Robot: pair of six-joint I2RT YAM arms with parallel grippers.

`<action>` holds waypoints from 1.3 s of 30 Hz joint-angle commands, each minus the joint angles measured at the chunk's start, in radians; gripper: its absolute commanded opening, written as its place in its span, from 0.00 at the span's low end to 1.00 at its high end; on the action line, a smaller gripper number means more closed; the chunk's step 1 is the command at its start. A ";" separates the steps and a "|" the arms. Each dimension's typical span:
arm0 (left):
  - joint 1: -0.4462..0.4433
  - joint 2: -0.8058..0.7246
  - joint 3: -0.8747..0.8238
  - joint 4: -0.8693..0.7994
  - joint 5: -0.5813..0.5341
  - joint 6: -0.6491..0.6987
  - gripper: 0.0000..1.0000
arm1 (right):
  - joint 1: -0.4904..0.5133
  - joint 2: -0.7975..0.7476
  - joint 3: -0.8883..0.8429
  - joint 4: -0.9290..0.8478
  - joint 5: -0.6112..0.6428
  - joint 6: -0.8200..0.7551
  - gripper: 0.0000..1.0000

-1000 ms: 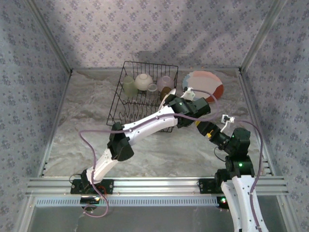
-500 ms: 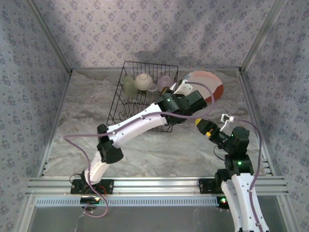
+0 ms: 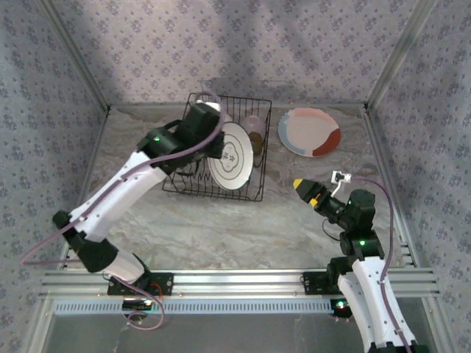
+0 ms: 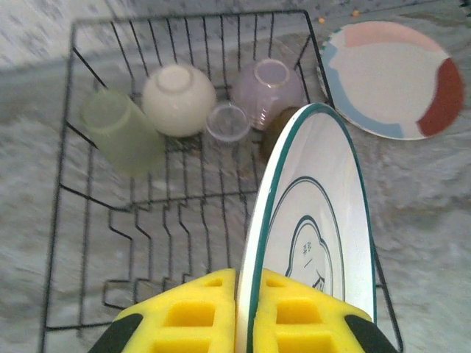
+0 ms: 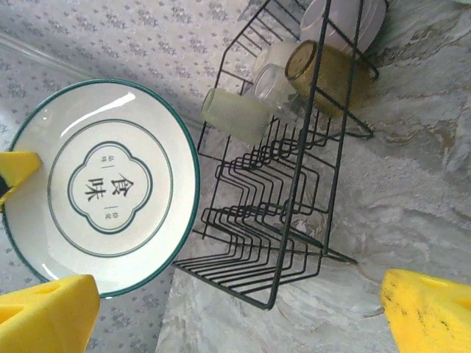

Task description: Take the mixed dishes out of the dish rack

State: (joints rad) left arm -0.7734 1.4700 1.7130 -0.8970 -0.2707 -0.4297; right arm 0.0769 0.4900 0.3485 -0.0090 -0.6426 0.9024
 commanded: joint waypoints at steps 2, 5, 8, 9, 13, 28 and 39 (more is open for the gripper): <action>0.103 -0.103 -0.162 0.282 0.500 -0.117 0.00 | 0.064 0.051 0.015 0.083 0.032 0.011 1.00; 0.182 -0.139 -0.268 0.398 0.687 -0.195 0.00 | 0.122 0.108 0.031 0.128 0.058 0.009 1.00; 0.232 -0.159 -0.356 0.509 0.811 -0.249 0.00 | 0.179 0.178 0.057 0.181 0.073 0.010 1.00; 0.244 -0.162 -0.381 0.541 0.847 -0.261 0.00 | 0.198 0.201 0.068 0.196 0.076 0.012 1.00; 0.271 -0.163 -0.451 0.609 0.908 -0.288 0.00 | 0.252 0.261 0.110 0.250 0.084 0.033 1.00; 0.292 -0.162 -0.549 0.713 0.962 -0.313 0.00 | 0.371 0.352 0.206 0.215 0.193 0.033 0.92; 0.293 -0.155 -0.552 0.666 0.918 -0.256 0.00 | 0.405 0.353 0.254 0.087 0.277 -0.003 0.56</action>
State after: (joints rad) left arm -0.4858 1.3369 1.1576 -0.2588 0.6353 -0.7071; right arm 0.4732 0.8436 0.5636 0.1333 -0.4046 0.9176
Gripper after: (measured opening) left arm 0.086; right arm 0.569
